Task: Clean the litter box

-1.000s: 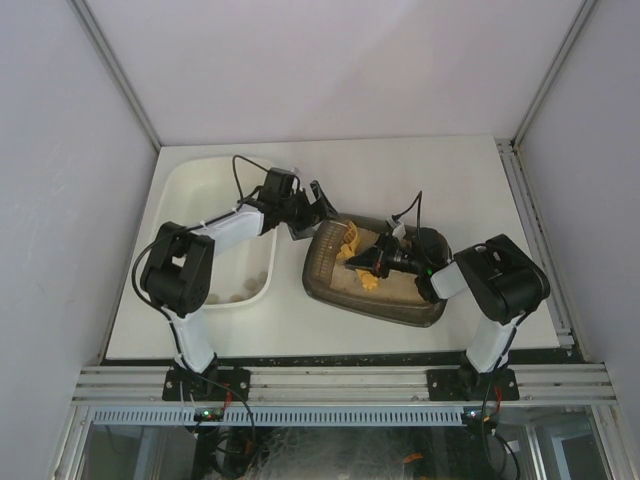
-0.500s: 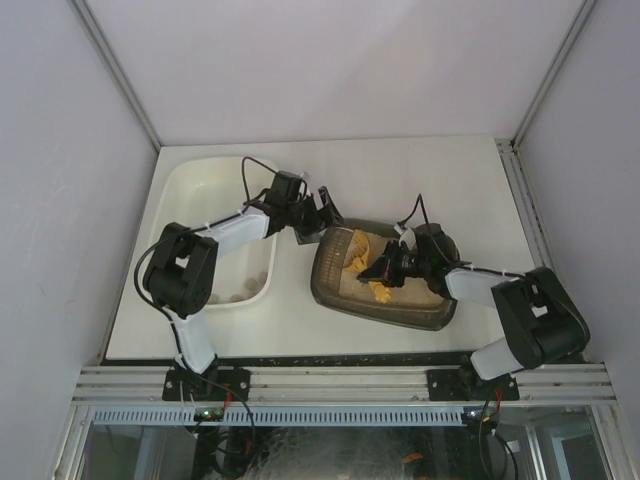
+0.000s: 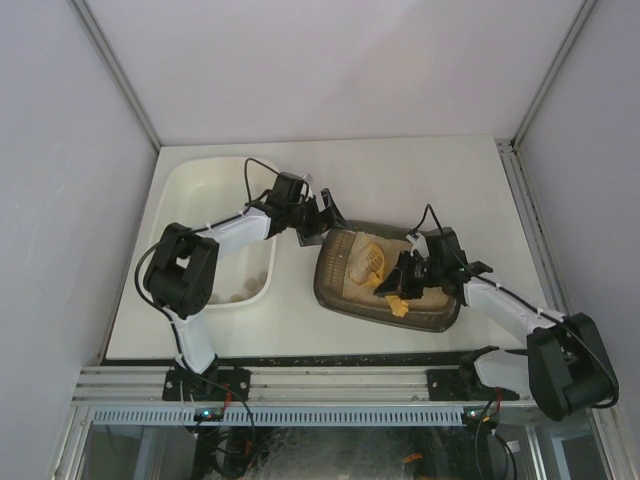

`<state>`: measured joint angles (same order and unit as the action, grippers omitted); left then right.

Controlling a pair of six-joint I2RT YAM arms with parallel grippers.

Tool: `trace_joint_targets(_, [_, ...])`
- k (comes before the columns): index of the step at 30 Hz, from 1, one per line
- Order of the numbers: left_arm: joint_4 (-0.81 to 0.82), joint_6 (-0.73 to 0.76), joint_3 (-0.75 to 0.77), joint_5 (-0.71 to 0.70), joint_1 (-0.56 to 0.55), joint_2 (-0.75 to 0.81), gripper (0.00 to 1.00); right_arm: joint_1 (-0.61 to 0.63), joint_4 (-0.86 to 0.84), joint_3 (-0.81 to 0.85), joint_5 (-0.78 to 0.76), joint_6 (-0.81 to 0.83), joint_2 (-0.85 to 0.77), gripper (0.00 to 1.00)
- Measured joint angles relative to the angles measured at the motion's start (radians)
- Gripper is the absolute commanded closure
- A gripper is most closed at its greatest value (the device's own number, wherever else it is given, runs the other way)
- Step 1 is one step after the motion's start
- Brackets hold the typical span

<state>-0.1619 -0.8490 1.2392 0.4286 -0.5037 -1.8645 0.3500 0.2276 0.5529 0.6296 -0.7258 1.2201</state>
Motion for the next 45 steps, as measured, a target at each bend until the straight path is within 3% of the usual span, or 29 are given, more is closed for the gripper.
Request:
trace_joint_targets(11, [0.0,0.004,0.0,0.0,0.0,0.0,0.07,-0.005,0.265,0.043,-0.095,0.087,-0.143,1.0])
trace_joint_targets(18, [-0.001,0.005,0.0,0.0,0.0,0.0,0.07,0.133,0.445,0.229,-0.291,0.192,-0.203,1.0])
trace_joint_targets(26, [-0.002,0.012,0.0,-0.001,-0.001,0.0,0.07,0.334,0.576,0.338,-0.518,0.26,-0.05,1.0])
trace_joint_targets(37, [-0.002,0.023,0.0,-0.002,-0.003,0.0,0.06,0.312,0.55,0.344,-0.608,0.246,-0.004,1.0])
trace_joint_targets(45, [-0.004,0.024,0.0,-0.002,-0.003,0.0,0.06,0.262,0.429,0.342,-0.553,0.199,0.043,1.0])
